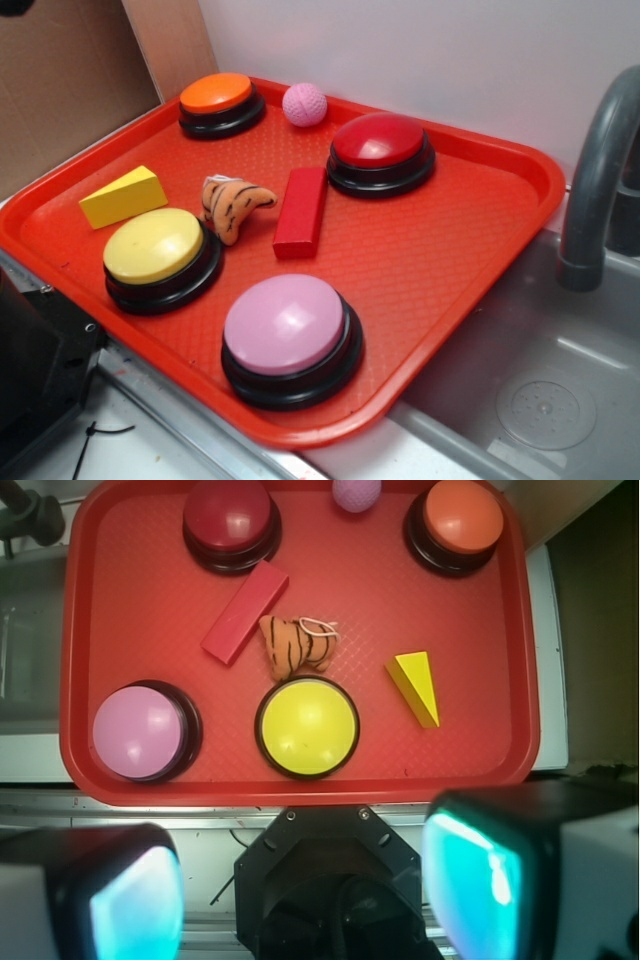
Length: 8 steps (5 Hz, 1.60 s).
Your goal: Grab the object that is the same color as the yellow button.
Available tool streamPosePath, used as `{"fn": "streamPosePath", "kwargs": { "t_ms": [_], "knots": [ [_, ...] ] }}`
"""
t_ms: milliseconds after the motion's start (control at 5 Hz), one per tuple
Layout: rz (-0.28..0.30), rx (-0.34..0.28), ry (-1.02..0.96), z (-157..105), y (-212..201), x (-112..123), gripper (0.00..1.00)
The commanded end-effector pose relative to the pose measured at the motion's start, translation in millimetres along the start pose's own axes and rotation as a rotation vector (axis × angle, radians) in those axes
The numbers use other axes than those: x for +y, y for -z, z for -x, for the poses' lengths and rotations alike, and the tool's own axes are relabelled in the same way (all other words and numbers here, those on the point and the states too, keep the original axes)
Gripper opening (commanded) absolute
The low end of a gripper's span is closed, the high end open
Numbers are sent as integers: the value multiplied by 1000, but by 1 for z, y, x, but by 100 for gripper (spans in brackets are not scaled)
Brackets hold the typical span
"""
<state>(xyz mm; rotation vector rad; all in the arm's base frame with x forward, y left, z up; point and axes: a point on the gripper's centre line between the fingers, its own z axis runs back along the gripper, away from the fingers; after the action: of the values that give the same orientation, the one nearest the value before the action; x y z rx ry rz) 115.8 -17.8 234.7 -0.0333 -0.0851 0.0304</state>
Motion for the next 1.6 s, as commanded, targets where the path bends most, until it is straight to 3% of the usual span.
{"fn": "streamPosePath", "kwargs": {
  "t_ms": [0, 200, 400, 600, 800, 1000, 1200, 1400],
  "knots": [
    [0, 0, 0, 0, 0, 0, 100],
    [-29, 42, -26, -14, 21, 17, 100],
    [-58, 43, -10, -29, 47, 36, 100],
    [-125, 18, -1, -40, 66, 59, 100],
    [-108, 27, 48, -52, 90, 80, 100],
    [-118, -44, 33, -60, 118, 100, 100],
    [-103, -48, -6, -62, 146, 111, 100],
    [-104, 5, -51, -61, 170, 118, 100]
  ]
}}
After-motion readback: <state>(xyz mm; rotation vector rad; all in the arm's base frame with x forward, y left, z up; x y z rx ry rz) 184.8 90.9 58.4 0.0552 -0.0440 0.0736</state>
